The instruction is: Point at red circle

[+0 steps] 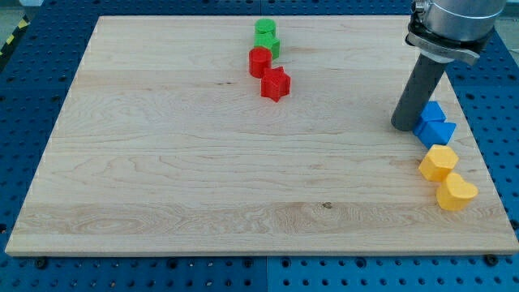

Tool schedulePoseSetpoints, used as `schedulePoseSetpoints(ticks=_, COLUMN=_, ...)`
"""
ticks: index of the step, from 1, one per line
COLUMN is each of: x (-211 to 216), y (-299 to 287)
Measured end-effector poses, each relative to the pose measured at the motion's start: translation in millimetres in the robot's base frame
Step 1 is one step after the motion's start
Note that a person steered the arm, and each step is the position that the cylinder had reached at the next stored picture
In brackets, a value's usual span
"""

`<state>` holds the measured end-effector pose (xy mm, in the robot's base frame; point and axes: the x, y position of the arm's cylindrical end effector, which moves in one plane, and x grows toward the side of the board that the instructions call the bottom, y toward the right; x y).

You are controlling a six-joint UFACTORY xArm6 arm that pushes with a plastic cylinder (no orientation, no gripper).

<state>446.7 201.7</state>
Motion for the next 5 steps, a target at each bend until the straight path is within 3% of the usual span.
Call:
schedulePoseSetpoints(ticks=1, x=0.0, y=-4.1)
schedulePoseSetpoints(ticks=3, x=0.0, y=-80.9)
schedulePoseSetpoints(ticks=5, x=0.1, y=-79.4)
